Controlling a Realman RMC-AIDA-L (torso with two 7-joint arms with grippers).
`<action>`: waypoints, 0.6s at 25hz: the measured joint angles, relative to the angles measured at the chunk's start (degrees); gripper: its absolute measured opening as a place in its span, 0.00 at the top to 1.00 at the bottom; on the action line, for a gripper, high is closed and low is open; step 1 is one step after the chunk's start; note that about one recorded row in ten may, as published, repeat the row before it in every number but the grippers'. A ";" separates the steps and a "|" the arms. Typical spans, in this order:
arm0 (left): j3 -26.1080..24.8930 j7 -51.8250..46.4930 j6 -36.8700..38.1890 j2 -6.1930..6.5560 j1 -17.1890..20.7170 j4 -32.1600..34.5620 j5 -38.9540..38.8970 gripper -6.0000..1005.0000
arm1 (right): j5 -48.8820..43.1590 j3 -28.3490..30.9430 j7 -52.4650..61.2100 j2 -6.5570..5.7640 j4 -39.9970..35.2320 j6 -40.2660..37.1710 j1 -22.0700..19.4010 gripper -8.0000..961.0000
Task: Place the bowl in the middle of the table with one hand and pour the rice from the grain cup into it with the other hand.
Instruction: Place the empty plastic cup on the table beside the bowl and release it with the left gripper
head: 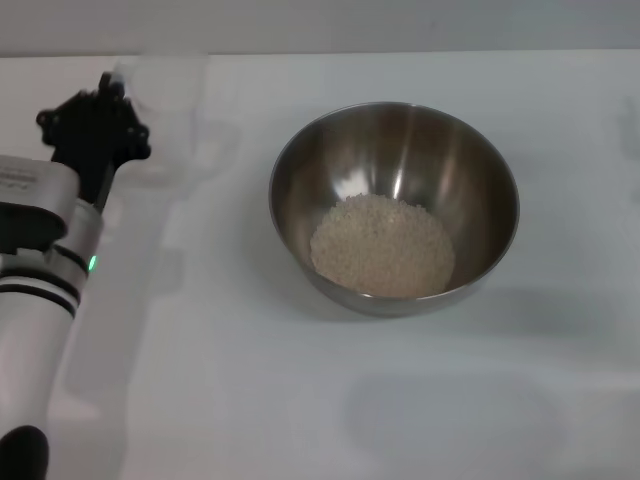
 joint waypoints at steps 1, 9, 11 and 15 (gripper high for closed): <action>-0.46 -1.55 -1.48 -0.01 -0.23 0.91 -0.33 0.92 | -0.02 0.00 0.00 0.01 0.00 -0.01 -0.05 0.50; -1.07 -7.51 -7.81 -0.01 -1.28 3.75 -1.89 0.91 | -0.11 0.00 0.05 0.09 0.00 -0.05 -0.23 0.50; -1.08 -8.15 -8.27 -0.01 -1.33 3.84 -1.92 0.91 | -0.12 0.00 0.06 0.09 0.00 -0.06 -0.23 0.50; -0.73 -8.43 -8.44 -0.01 -1.32 4.25 -1.94 0.91 | -0.14 0.00 0.08 0.09 0.00 -0.06 -0.16 0.50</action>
